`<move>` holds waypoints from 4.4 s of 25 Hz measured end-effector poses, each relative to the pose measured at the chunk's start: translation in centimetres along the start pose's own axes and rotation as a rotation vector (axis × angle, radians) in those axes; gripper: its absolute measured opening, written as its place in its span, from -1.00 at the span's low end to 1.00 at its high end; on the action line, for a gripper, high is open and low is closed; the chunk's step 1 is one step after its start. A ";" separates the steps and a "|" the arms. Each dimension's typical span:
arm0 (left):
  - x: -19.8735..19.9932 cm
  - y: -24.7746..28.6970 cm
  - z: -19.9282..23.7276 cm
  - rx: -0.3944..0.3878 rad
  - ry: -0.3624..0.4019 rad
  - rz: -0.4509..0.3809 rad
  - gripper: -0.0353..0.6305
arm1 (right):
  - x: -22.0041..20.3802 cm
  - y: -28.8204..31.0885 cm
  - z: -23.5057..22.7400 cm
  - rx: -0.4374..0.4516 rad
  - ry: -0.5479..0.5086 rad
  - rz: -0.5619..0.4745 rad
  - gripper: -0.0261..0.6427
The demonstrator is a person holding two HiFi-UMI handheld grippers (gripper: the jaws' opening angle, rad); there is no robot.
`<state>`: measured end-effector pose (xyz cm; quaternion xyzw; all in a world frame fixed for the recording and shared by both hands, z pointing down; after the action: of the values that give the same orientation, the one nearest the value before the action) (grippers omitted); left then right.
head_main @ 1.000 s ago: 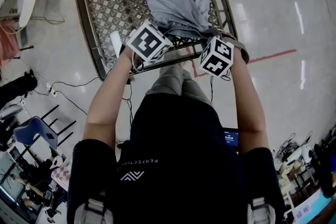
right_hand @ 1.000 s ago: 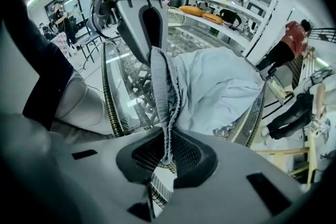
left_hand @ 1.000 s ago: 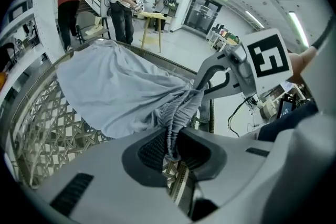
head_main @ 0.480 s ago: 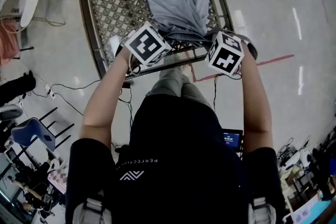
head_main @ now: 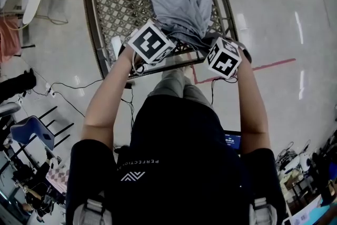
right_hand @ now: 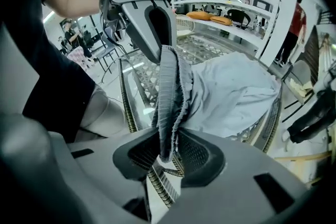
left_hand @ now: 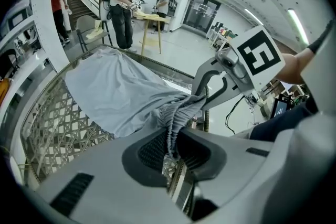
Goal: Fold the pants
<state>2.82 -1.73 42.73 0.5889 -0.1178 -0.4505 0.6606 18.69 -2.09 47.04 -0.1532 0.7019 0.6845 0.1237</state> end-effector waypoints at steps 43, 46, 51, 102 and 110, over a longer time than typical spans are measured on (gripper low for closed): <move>-0.7 -0.9 -1.4 0.001 -0.011 -0.028 -0.72 | 1.9 -2.0 0.3 -0.200 0.099 0.000 -0.76; -0.7 -0.9 -2.5 -0.007 0.012 -0.012 -0.72 | 1.6 -3.0 0.6 -0.154 0.020 0.066 -0.77; -1.6 -0.8 -4.4 -0.074 0.038 0.031 -0.72 | 1.2 -4.2 2.1 -0.015 -0.044 0.119 -0.77; 6.5 -2.9 9.4 -0.025 -0.075 -0.041 -0.71 | 8.0 -4.1 -14.6 0.057 -0.082 0.102 -0.76; 8.4 -0.9 14.0 -0.031 -0.100 -0.010 -0.71 | 8.5 -1.7 -19.1 0.079 -0.069 0.120 -0.76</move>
<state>-2.43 -17.27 42.70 0.5560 -0.1407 -0.4843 0.6607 12.21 -21.54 42.84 -0.0821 0.7316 0.6674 0.1124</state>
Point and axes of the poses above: the fingertips, and each gripper's own axes: y forward along the fingers, z to its left, x out of its top, the point moved 8 cm from there along -y, backward along the fingers, and after that the axes turned 3 degrees about -x, right-handed, at the moved point
